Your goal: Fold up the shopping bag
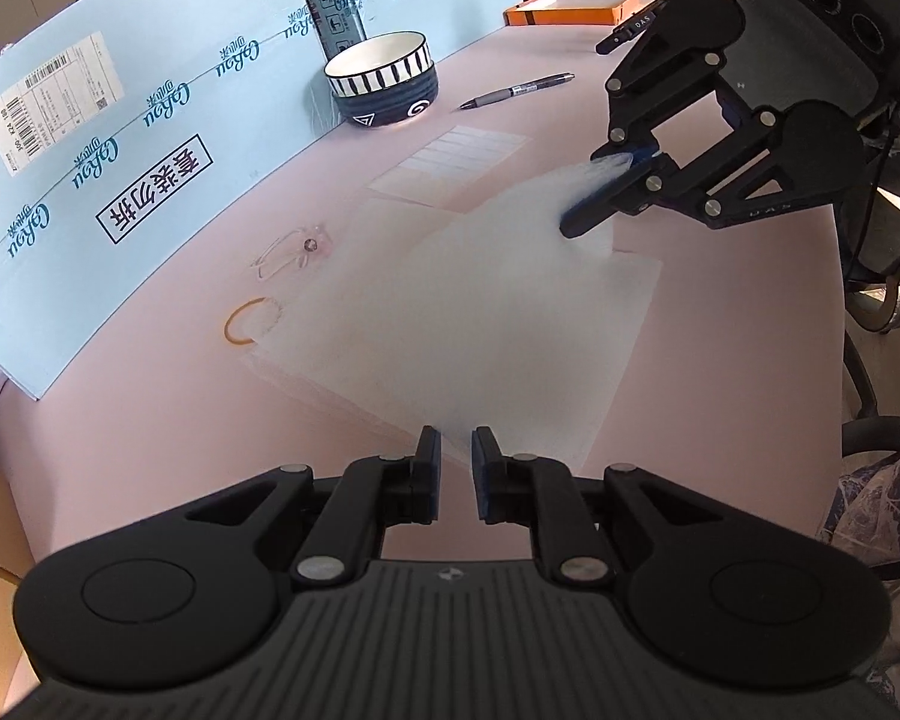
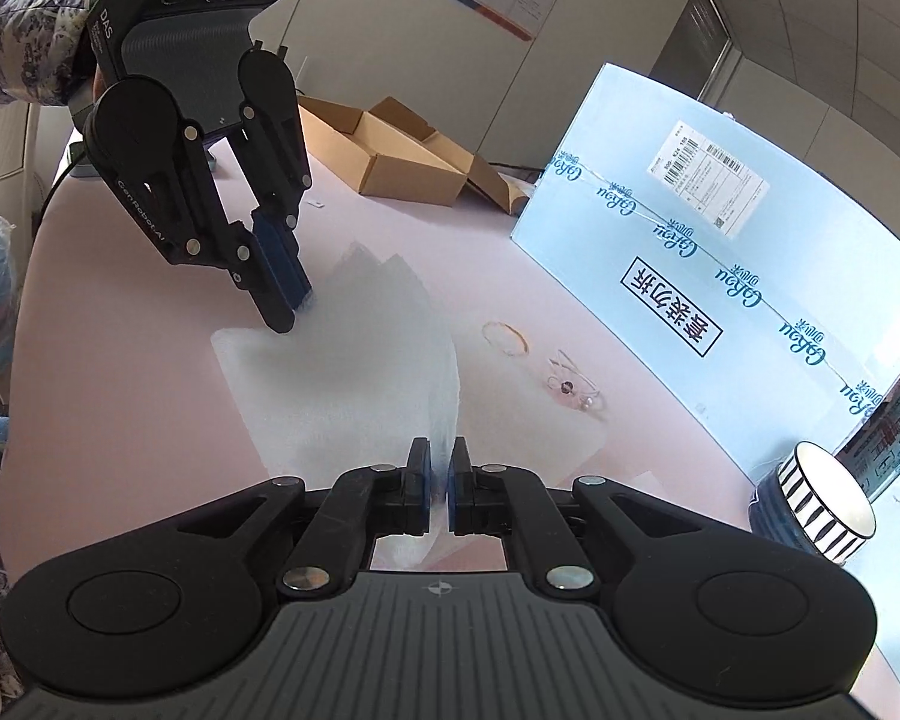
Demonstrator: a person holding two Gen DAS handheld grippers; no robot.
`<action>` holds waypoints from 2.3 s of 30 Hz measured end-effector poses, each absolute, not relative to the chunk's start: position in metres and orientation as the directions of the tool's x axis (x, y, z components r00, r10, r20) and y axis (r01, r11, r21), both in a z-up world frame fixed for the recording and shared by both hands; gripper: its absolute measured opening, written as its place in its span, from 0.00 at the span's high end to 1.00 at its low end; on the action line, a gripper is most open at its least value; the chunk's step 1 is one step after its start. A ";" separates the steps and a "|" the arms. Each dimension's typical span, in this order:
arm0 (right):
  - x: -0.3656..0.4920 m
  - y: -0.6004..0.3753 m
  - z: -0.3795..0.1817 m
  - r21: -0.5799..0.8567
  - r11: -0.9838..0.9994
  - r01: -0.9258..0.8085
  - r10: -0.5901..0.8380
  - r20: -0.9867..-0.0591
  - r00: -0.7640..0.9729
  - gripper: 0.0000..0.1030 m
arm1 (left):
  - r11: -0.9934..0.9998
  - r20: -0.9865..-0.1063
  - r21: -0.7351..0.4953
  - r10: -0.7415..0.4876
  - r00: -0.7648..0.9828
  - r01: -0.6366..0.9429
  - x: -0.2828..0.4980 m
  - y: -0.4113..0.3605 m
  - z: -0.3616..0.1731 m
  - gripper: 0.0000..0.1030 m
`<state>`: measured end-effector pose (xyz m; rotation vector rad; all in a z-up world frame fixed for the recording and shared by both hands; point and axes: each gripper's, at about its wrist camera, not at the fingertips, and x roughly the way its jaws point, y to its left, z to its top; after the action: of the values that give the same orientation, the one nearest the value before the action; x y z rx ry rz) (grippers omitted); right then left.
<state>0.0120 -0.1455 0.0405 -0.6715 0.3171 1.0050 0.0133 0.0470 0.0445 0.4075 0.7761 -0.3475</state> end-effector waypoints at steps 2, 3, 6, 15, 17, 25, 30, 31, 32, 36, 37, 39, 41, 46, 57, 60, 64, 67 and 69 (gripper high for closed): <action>0.020 -0.144 0.037 -0.348 0.363 -0.864 0.673 -0.544 0.502 0.84 | 0.869 -0.730 0.221 -0.154 0.666 0.443 0.015 0.049 0.042 0.89; 0.022 -0.142 0.036 -0.347 0.366 -0.864 0.671 -0.545 0.503 0.79 | 0.870 -0.729 0.222 -0.151 0.667 0.440 0.015 0.050 0.041 0.89; 0.029 -0.141 0.032 -0.346 0.377 -0.859 0.667 -0.542 0.511 0.67 | 0.875 -0.725 0.228 -0.140 0.674 0.428 0.014 0.052 0.039 0.84; 0.010 -0.175 0.049 -0.405 0.510 -0.759 0.639 -0.413 0.649 0.49 | 0.916 -0.668 0.248 -0.075 0.740 0.316 -0.014 0.051 0.058 0.77; 0.000 -0.188 0.055 -0.399 0.549 -0.735 0.637 -0.370 0.676 0.49 | 0.925 -0.640 0.248 -0.068 0.765 0.289 -0.024 0.048 0.067 0.76; -0.026 -0.191 0.063 -0.274 0.546 -0.792 0.711 -0.349 0.611 0.99 | 0.948 -0.484 0.205 -0.116 0.867 0.242 -0.034 0.020 0.092 0.64; -0.017 -0.166 0.044 -0.247 0.493 -0.834 0.713 -0.435 0.550 0.99 | 0.954 -0.475 0.185 -0.123 0.871 0.235 -0.009 0.003 0.070 0.74; -0.013 -0.163 0.043 -0.236 0.496 -0.835 0.709 -0.445 0.547 0.99 | 0.955 -0.491 0.169 -0.134 0.861 0.245 -0.003 0.003 0.064 0.75; -0.009 -0.160 0.041 -0.225 0.500 -0.836 0.705 -0.455 0.544 0.99 | 0.956 -0.506 0.158 -0.135 0.852 0.246 0.004 0.004 0.058 0.75; 0.007 -0.151 0.032 -0.208 0.531 -0.822 0.648 -0.525 0.552 0.98 | 0.966 -0.570 0.122 -0.121 0.812 0.230 0.025 0.014 0.032 0.81; 0.011 -0.149 0.027 -0.210 0.542 -0.814 0.621 -0.552 0.556 0.98 | 0.969 -0.601 0.114 -0.109 0.792 0.220 0.029 0.019 0.022 0.82; 0.018 -0.152 0.014 -0.180 0.554 -0.813 0.609 -0.578 0.543 0.98 | 0.974 -0.607 0.121 -0.082 0.790 0.194 0.031 0.029 0.009 0.80; 0.018 -0.153 0.015 -0.179 0.554 -0.813 0.604 -0.585 0.541 0.95 | 0.975 -0.585 0.102 -0.102 0.805 0.198 0.028 0.037 0.006 0.80; 0.007 -0.144 0.010 -0.271 0.544 -0.794 0.572 -0.572 0.588 0.95 | 0.969 -0.576 0.156 -0.070 0.814 0.193 0.025 0.029 0.004 0.80; -0.052 -0.177 0.040 -0.556 0.421 -0.717 0.612 -0.409 0.677 0.52 | 0.883 -0.393 0.445 0.044 0.918 0.148 -0.062 0.004 0.046 0.38; -0.070 -0.172 0.029 -0.683 0.284 -0.673 0.588 -0.430 0.685 0.51 | 0.800 -0.361 0.571 0.043 0.931 0.185 -0.083 -0.013 0.043 0.38; -0.084 -0.162 0.011 -0.819 0.087 -0.566 0.554 -0.433 0.711 0.51 | 0.632 -0.407 0.720 0.049 0.912 0.287 -0.082 -0.034 0.021 0.37; -0.078 -0.158 0.008 -0.852 0.000 -0.523 0.539 -0.440 0.718 0.50 | 0.494 -0.395 0.814 0.085 0.915 0.306 -0.073 -0.040 0.004 0.36; -0.075 -0.157 0.008 -0.847 -0.053 -0.529 0.533 -0.472 0.702 0.50 | 0.419 -0.419 0.841 0.102 0.902 0.342 -0.066 -0.039 -0.003 0.34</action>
<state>-0.0753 -0.1565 0.0076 -1.3753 -0.0042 0.8637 -0.0664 -0.0390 -0.0032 1.1385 0.4442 -0.1567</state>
